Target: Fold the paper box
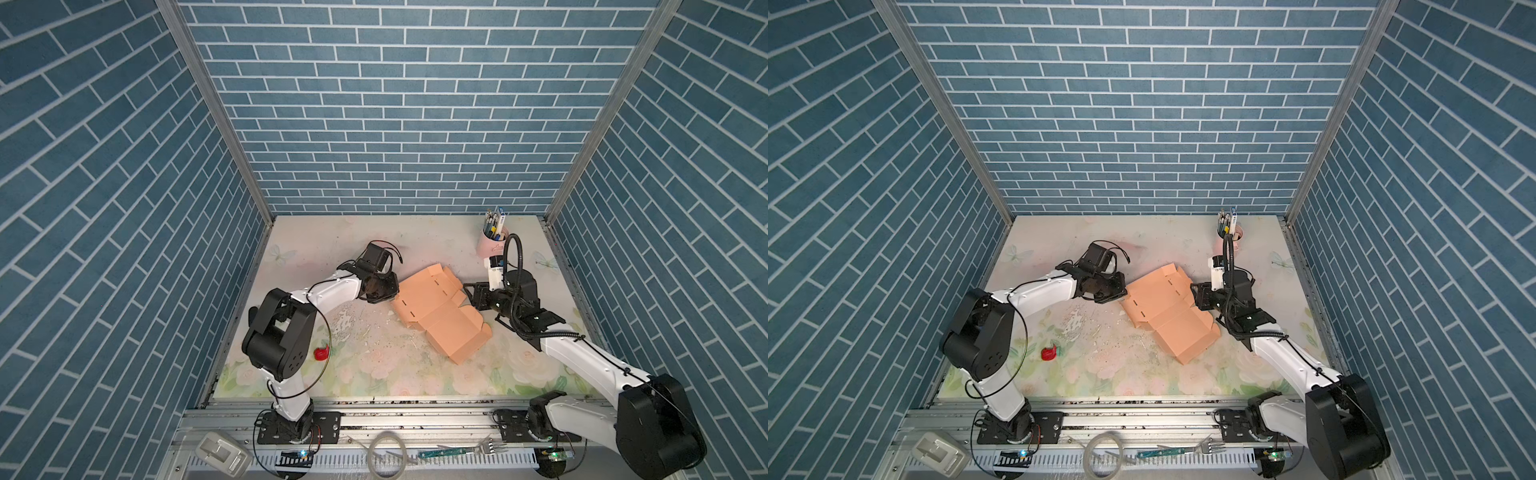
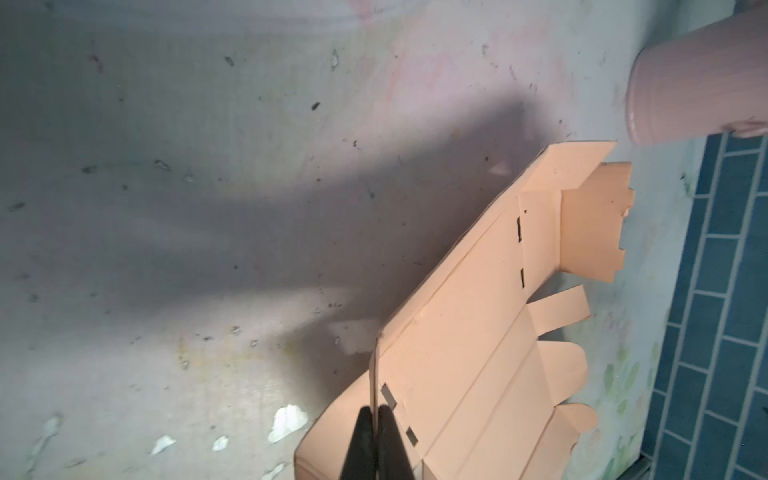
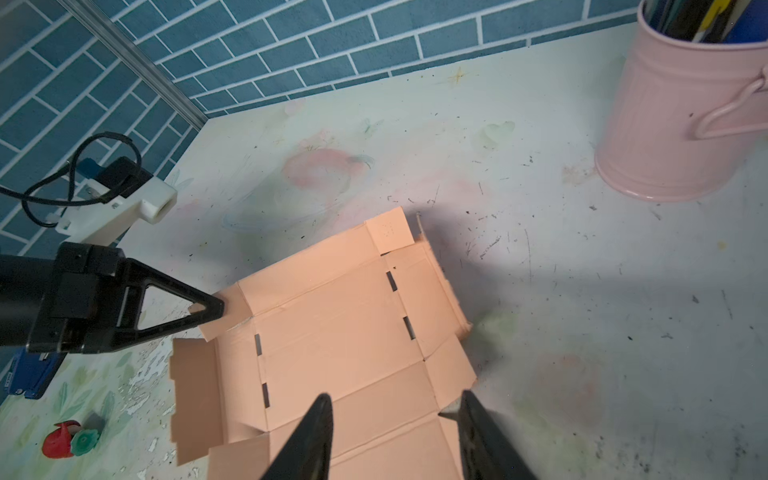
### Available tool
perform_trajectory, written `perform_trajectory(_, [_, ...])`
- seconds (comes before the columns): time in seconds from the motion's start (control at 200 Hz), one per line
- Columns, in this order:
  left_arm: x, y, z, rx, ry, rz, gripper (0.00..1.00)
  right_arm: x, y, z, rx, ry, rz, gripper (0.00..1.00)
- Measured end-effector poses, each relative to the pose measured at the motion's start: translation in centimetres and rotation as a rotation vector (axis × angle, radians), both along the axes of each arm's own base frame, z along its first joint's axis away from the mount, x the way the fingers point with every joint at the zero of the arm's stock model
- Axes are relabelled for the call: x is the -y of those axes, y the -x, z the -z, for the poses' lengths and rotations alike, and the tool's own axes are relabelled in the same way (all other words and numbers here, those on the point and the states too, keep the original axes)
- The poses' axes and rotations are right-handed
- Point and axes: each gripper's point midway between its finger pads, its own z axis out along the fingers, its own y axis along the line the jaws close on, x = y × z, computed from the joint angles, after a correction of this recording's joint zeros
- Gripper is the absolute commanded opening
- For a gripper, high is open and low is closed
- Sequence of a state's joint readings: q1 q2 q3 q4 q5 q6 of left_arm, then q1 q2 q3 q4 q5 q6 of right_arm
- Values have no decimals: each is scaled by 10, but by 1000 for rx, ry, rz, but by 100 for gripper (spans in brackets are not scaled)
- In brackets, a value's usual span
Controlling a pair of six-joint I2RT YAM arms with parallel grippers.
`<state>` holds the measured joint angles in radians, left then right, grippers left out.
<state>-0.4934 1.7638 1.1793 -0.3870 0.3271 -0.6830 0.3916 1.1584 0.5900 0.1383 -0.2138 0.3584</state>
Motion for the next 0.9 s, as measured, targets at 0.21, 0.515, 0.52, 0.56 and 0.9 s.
perform_trajectory(0.21, [0,-2,-21,24,-8,126,0,1,3,3,-18,8,0,49])
perform_trajectory(0.515, [-29,-2,-10,-34,-36,168,0,1,3,5,-32,13,-1,49])
perform_trajectory(0.52, [-29,-2,-9,-35,-37,170,0,1,3,5,-33,13,-1,49])
perform_trajectory(0.56, [-28,-6,-6,-42,-45,179,0,1,2,5,-32,12,-1,49])
perform_trajectory(0.9, [-21,-26,15,-44,-100,180,0,-1,0,3,-30,11,-2,49])
